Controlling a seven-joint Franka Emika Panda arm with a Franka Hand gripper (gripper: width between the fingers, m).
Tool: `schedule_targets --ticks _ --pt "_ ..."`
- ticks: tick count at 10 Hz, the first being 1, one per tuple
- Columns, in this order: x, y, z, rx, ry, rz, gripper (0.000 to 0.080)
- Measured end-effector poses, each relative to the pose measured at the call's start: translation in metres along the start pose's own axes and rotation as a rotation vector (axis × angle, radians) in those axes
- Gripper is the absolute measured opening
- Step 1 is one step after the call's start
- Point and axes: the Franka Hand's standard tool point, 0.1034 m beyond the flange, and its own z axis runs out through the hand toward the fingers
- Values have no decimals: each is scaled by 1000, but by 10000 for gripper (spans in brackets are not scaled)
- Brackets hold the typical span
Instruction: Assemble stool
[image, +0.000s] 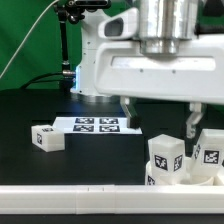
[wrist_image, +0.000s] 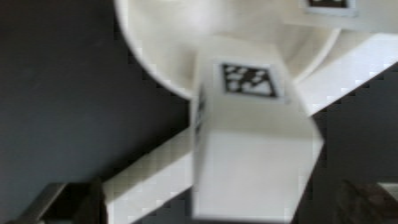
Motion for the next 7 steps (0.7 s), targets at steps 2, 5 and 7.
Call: schedule_targets --ticks 2,5,7 --pt "14 19 -8 0 -5 17 649" --pt "12 17 -7 0 -6 11 649" --pt "10 18 -6 -2 -8 3 649"
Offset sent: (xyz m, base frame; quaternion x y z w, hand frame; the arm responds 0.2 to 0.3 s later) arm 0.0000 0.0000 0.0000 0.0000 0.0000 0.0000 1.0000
